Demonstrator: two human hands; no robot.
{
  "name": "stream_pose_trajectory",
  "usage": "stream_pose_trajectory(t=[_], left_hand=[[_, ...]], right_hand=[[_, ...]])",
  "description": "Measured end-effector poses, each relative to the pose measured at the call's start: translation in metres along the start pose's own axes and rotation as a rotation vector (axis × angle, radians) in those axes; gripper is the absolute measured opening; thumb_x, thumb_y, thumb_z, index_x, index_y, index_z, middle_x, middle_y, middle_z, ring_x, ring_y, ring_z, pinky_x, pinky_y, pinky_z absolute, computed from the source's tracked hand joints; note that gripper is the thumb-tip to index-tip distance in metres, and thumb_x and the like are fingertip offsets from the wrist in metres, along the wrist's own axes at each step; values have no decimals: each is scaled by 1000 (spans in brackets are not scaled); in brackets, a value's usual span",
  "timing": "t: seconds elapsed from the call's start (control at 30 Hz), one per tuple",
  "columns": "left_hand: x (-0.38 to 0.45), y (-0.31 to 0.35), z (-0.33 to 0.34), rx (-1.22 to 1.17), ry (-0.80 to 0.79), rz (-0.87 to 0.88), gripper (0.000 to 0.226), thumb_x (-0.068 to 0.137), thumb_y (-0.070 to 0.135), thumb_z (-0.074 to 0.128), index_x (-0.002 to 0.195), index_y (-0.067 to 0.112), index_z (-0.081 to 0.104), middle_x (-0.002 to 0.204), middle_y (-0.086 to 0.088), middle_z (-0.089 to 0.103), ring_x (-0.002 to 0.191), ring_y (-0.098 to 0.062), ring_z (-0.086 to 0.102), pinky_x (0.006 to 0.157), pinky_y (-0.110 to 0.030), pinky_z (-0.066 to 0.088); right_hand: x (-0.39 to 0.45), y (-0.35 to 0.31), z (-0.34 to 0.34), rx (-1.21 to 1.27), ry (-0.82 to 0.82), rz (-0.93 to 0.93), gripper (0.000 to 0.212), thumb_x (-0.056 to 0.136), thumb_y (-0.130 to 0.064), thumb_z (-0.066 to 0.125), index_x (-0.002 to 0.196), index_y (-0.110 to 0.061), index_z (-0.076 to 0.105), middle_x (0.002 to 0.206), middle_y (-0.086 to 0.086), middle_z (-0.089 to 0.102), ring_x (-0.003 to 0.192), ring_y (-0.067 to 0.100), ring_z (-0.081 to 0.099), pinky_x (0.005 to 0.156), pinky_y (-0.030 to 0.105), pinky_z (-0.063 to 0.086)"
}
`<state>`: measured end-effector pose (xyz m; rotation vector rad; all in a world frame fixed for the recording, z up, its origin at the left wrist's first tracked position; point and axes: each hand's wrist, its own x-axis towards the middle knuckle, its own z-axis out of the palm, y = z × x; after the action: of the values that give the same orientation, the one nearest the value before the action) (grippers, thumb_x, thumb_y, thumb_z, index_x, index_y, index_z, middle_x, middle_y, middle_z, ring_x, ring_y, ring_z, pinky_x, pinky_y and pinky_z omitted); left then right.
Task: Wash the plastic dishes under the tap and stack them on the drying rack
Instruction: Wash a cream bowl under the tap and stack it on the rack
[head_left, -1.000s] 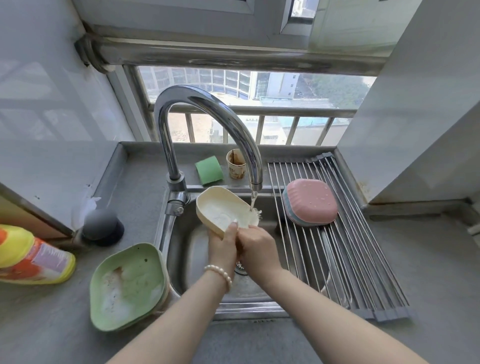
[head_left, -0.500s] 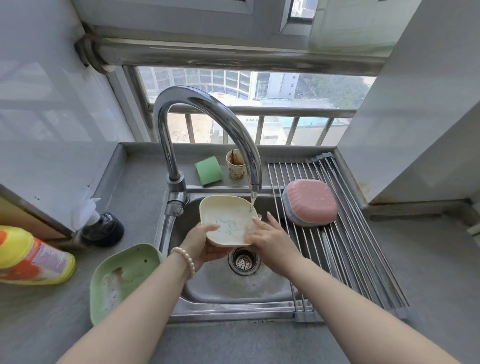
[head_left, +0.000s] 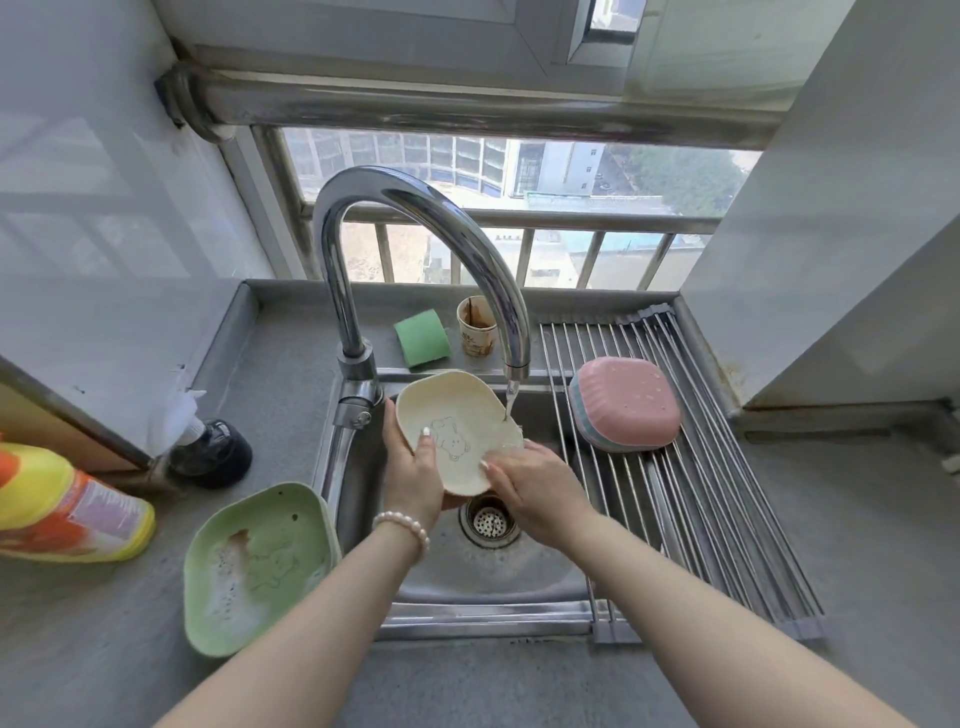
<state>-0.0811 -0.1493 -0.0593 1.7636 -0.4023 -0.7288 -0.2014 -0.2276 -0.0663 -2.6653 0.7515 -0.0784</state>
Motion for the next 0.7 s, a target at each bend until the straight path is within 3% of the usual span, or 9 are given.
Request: stream_pose_trajectory(t=[0.07,0.17,0.27,0.4,0.5,0.6,0.7], left_hand=[[1,-2,2,6,-26,-32,49,101,20,37,146,33,23,117,-7,55,87,-22,58,76,-40,55],[4,-5,3,-76,-57,-127,41,102,22,36,142,29,32,119,-10,58,97,-29,61,85,-48,53],[-8,-5,7,-237,-205,-262,31,103,30,33,132,31,42,119,-4,61,99,-31,63,79,-54,55],[-13,-8,6,-421,-284,-452,37,100,47,30,132,33,42,123,-6,61,95,-34,65,58,-48,57],[-10,-17,4,-529,-320,-549,53,94,60,31,130,27,51,118,-8,66,99,-29,66,63,-44,57],[-9,-22,3,-563,-342,-577,63,92,61,32,123,14,58,107,-7,71,94,-23,68,63,-38,56],[-4,-21,2,-577,-270,-516,54,95,54,32,130,17,50,112,-13,67,88,-27,68,57,-38,56]], right_hand=[[6,3,-3,-129,-96,73,72,93,-53,4,120,-10,56,130,9,58,125,23,48,113,39,21],[14,-7,-4,-86,-271,193,66,100,-52,18,146,-6,28,155,12,26,145,21,17,118,44,-1],[21,-18,-6,21,-361,266,81,96,-61,21,152,-6,0,159,15,-8,147,24,-8,117,42,-13],[27,-31,-8,145,-401,325,75,98,-56,24,152,-15,-9,154,21,-22,144,30,-18,116,40,-14],[27,-37,-7,297,-455,225,61,103,-32,28,153,-19,-4,159,11,-11,146,28,-13,117,41,-7],[22,-42,-6,320,-441,180,67,94,-23,39,153,-27,9,154,9,30,142,36,20,116,42,17],[8,-39,-20,322,-360,122,57,92,-24,48,146,-29,34,126,10,62,117,28,54,98,36,43]])
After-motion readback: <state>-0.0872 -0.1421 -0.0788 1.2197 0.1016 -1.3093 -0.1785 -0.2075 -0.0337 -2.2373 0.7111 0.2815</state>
